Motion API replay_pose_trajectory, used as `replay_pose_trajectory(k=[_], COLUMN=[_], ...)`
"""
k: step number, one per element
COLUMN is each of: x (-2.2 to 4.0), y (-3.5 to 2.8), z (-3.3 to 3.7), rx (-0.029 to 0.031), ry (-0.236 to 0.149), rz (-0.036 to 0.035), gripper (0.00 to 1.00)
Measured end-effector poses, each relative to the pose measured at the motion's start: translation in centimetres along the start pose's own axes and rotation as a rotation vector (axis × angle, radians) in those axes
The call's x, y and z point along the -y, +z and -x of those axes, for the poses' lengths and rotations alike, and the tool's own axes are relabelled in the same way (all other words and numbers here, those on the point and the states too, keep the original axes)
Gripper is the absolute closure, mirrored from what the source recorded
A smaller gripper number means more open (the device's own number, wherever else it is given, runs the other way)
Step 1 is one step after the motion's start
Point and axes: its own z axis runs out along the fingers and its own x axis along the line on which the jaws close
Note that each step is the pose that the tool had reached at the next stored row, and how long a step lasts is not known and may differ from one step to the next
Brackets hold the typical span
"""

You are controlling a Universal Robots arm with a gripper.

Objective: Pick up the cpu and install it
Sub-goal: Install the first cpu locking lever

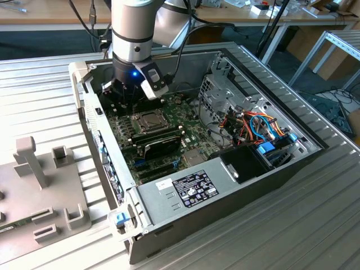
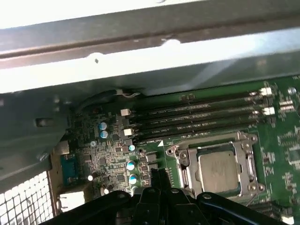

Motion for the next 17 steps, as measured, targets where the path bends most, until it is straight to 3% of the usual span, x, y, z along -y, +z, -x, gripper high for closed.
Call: replay_pose_trajectory(k=[3,4,6,10,14,17], x=[0.0,0.0,0.0,-0.02,-0.27,-0.44], y=[0.0,0.0,0.0,0.01,0.02,-0.02], z=[0.0,0.0,0.0,0.0,-0.03,-0.06], rx=[-0.0009,-0.0002,-0.0007,-0.0004,-0.0004,-0.0006], ry=[-0.054,-0.073,-0.088,-0.09,-0.09,-0.09], rz=[0.0115,0.0203,0.0314,0.0335,0.0444,0.0449], gripper=[0.89,0.89,0.89,0.89,0.89,0.89])
